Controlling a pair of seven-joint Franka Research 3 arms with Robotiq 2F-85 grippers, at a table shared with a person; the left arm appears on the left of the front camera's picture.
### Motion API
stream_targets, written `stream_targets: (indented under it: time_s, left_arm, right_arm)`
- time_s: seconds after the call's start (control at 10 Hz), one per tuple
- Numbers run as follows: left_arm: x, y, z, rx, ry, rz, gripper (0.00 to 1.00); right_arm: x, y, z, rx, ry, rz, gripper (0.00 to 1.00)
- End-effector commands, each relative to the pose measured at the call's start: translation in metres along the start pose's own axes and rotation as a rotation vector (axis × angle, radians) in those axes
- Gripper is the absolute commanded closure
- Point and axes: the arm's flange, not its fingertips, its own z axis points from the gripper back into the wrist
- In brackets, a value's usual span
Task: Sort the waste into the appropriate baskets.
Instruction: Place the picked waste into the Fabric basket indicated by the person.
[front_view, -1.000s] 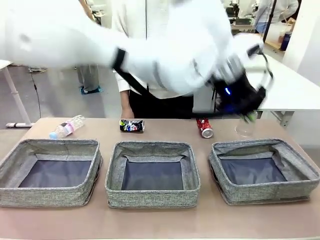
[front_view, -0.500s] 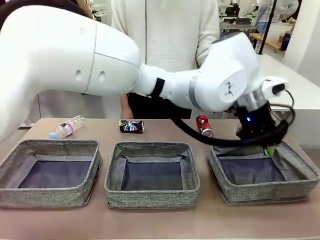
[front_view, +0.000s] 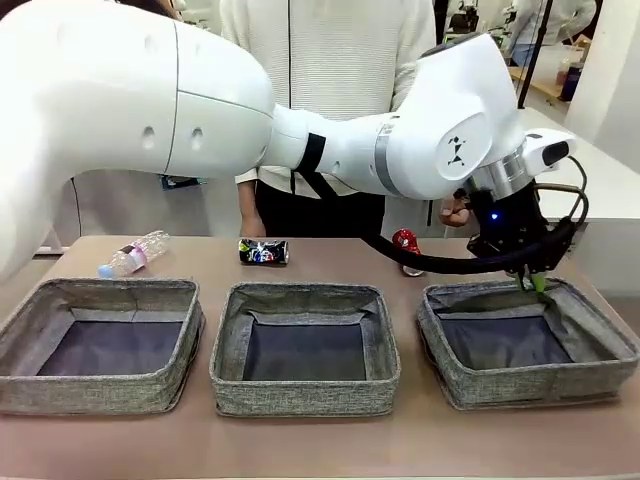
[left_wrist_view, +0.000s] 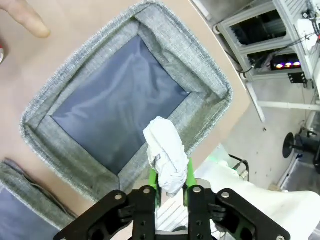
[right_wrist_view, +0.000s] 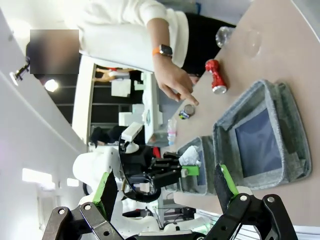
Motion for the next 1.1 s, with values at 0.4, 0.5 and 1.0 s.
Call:
stream_targets:
  time_s: [0.4, 0.5, 1.0]
  left_arm:
    - [0.002, -0.001, 0.01, 0.04, -0.043, 0.029, 0.0]
    - [0.002, 0.0, 0.014, 0.041, -0.051, 0.037, 0.0]
    - [-0.048, 0.096, 0.19, 0.234, 0.0, 0.118, 0.0]
  right_arm:
    - [-0.003, -0.001, 0.001, -0.007, -0.01, 0.019, 0.0]
    - [-0.003, -0.001, 0.001, -0.007, -0.01, 0.019, 0.0]
    - [0.0, 0.012, -0.035, -0.039, 0.126, 0.035, 0.0]
